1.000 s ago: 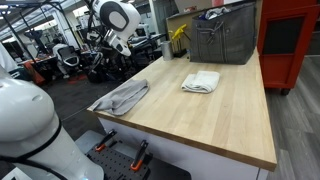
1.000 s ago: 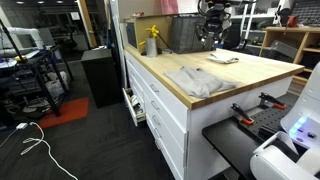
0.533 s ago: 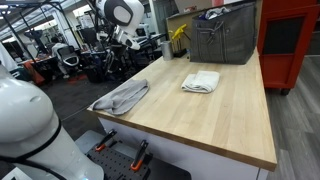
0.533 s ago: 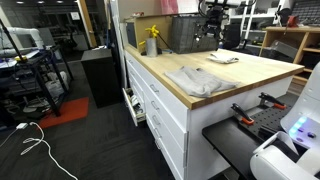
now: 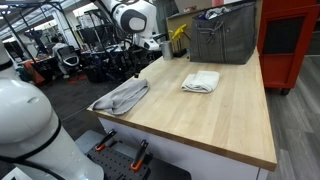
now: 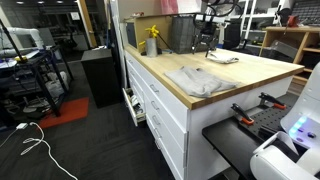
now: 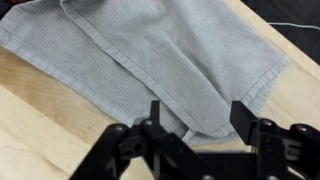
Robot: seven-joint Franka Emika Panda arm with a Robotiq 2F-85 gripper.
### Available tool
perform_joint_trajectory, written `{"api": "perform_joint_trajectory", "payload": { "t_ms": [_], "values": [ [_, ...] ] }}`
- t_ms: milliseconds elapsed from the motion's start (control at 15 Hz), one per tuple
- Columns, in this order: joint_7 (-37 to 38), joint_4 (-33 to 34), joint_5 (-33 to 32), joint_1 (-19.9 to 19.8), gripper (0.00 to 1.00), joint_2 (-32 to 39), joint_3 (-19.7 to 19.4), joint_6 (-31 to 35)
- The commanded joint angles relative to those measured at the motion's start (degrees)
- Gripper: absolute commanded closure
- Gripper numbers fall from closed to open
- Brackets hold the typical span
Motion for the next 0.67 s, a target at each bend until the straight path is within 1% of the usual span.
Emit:
{"api": "perform_joint_trajectory", "payload": {
  "t_ms": [0, 267, 333, 400, 600],
  "values": [
    [8.2, -0.1, -0.2, 1.1, 0.58, 2.2, -0.2, 3.5],
    [13.9, -1.1, 0.4, 1.4, 0.86, 4.2, -0.5, 5.4],
    [15.1, -1.3, 0.0, 1.4, 0.95, 4.6, -0.6, 5.9],
    [16.0, -1.4, -0.6, 1.5, 0.99, 5.4, -0.7, 6.7],
    [18.4, -1.6, -1.8, 1.5, 1.00, 7.9, -1.2, 8.4]
  ]
}}
